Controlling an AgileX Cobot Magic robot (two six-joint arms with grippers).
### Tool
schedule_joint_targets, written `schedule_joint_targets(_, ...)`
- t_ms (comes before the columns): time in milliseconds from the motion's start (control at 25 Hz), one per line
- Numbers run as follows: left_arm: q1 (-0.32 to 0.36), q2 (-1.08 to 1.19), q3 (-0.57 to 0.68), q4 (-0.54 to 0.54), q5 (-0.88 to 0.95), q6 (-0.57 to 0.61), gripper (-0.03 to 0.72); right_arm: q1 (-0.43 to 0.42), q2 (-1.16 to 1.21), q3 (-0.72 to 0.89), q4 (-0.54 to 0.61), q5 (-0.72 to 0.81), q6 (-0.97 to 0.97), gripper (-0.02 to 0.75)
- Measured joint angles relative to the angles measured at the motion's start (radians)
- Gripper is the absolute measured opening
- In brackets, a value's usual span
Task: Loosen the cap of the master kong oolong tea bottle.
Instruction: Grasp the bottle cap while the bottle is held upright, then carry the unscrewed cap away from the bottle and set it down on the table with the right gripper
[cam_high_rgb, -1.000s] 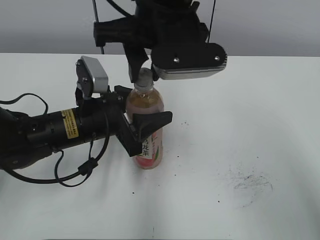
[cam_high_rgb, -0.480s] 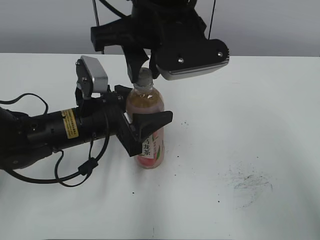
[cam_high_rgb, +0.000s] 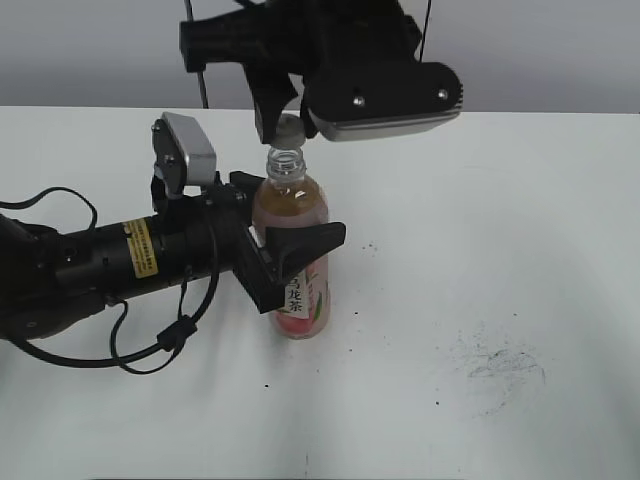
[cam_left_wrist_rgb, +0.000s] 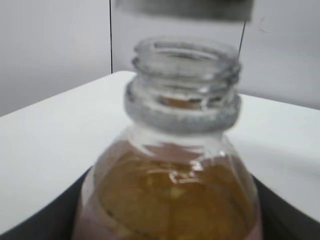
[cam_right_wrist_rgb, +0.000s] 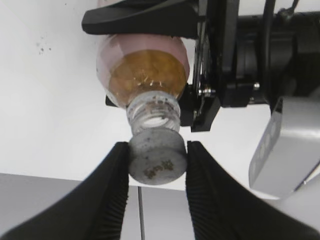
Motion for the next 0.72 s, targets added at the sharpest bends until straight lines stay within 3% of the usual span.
schedule_joint_targets(320, 0.0, 0.0, 0.0, -0.001, 0.001, -0.001, 0.445, 0.002, -0.036, -0.012, -0.011, -0.002, 0.121, 0.266)
schedule_joint_targets(720, 0.0, 0.0, 0.0, -0.001, 0.001, -0.001, 0.445, -0.118, -0.036, 0.045, -0.105, -0.003, 0.736, 0.266)
